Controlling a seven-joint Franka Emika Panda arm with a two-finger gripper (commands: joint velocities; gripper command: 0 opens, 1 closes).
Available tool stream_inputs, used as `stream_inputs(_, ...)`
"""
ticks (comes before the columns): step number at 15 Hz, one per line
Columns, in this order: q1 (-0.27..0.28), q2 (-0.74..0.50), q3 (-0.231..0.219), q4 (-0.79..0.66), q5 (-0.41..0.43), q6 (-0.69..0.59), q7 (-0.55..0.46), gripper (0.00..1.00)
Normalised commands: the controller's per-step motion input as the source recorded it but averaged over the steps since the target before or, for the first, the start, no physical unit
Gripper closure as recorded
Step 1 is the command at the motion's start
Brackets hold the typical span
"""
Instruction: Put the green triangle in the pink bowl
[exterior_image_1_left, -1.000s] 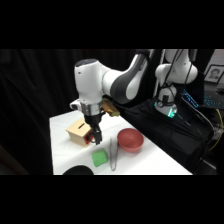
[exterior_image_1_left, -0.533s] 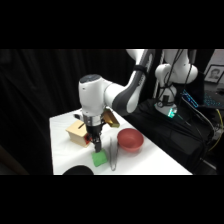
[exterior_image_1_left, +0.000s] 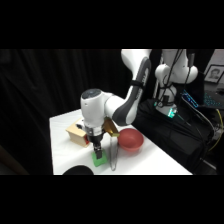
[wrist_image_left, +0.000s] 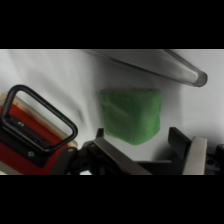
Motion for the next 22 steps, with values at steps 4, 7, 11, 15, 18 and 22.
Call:
stream_inputs(4, 0.1, 0.18, -0.099, 0.19, 0.127, 0.13, 0.01, 0.0)
stream_inputs(7, 0.088, 0.14, -0.08, 0.16, 0.141, 0.11, -0.01, 0.0)
stream_inputs(11, 0.084, 0.12, -0.074, 0.14, 0.135, 0.09, -0.02, 0.02)
stream_inputs(15, 0.084, 0.09, -0.08, 0.11, 0.119, 0.08, -0.03, 0.38)
stream_inputs(18, 0.084, 0.07, -0.089, 0.09, 0.109, 0.07, -0.02, 0.63)
stream_inputs(22, 0.084, 0.07, -0.094, 0.09, 0.104, 0.05, -0.02, 0.89)
